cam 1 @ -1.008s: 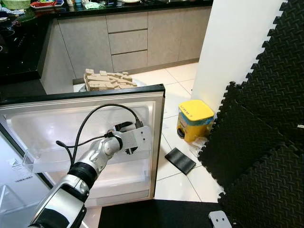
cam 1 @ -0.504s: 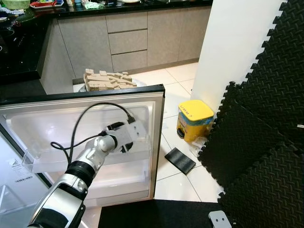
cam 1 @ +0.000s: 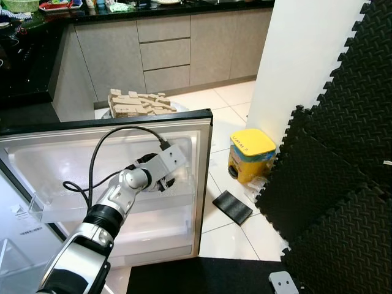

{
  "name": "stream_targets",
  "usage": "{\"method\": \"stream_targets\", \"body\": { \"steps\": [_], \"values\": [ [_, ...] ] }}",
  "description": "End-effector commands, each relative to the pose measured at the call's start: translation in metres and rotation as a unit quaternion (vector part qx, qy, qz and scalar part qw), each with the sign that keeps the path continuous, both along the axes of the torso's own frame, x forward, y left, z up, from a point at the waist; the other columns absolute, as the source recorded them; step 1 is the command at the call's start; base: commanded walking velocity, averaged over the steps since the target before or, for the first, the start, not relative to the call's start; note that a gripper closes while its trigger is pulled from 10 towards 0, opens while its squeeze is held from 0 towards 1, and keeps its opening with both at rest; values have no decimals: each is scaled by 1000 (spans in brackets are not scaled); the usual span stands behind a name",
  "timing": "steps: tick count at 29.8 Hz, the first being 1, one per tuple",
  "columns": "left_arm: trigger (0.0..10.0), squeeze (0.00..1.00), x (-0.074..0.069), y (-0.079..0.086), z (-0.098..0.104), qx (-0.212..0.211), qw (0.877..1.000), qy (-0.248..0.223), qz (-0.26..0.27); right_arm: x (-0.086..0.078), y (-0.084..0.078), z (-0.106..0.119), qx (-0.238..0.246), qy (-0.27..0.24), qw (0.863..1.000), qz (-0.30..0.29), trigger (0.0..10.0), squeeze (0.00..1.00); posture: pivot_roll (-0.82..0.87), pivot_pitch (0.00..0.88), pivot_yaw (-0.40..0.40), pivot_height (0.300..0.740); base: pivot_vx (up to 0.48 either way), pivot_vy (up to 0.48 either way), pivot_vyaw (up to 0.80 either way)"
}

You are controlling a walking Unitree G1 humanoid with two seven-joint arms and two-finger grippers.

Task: Restocking fridge

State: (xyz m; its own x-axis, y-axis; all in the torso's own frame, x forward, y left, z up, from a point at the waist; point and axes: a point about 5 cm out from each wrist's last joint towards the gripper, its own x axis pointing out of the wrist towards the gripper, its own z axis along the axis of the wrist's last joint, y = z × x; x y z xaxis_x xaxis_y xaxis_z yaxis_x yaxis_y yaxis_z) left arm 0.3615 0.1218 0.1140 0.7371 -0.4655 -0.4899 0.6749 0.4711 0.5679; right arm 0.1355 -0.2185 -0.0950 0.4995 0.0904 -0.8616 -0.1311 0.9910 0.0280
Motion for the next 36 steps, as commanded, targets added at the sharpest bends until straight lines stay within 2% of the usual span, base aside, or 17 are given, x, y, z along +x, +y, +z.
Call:
{"method": "stream_targets", "body": {
  "steps": [1, 8, 11, 15, 18, 22, 30, 36],
  "values": [
    [10000, 0, 1, 6, 8, 26, 999, -19, -18, 0, 0, 0, -1, -2, 1000, 2, 10000, 0, -75, 0, 23, 740, 0, 0, 0],
    [10000, 0, 6, 14, 21, 40, 998, -41, -26, 0, 0, 0, -1, -2, 1000, 0, 10000, 0, -75, 0, 21, 740, 0, 0, 0],
    [10000, 0, 10, 29, 29, 83, 995, -49, -41, 0, 0, 0, -2, -1, 1000, 0, 10000, 0, -76, 0, 20, 740, 0, 0, 0],
    [10000, 0, 9, 36, 29, 109, 992, -43, -54, 0, 0, 0, -2, -1, 1000, 0, 10000, 0, -75, 0, 19, 740, 0, 0, 0],
    [10000, 0, 9, 37, 29, 113, 991, -42, -58, 0, 0, 0, -2, -1, 1000, 0, 10000, 0, -75, 0, 19, 740, 0, 0, 0],
    [10000, 0, 7, 46, 23, 165, 983, -23, -80, -1, 0, 0, -1, -1, 1000, 0, 10000, 0, -73, 0, 22, 740, 0, 0, 0],
    [10000, 0, 5, 44, 20, 179, 979, -16, -101, -1, 2, -1, 0, -1, 1000, 0, 10000, 0, -74, 0, 22, 740, 0, 0, 0],
    [10000, 0, 5, 37, 14, 183, 977, -3, -113, -2, 1, -1, -1, 0, 1000, -2, 10000, 0, -79, 0, 24, 740, 0, 0, 0]
  ]
}}
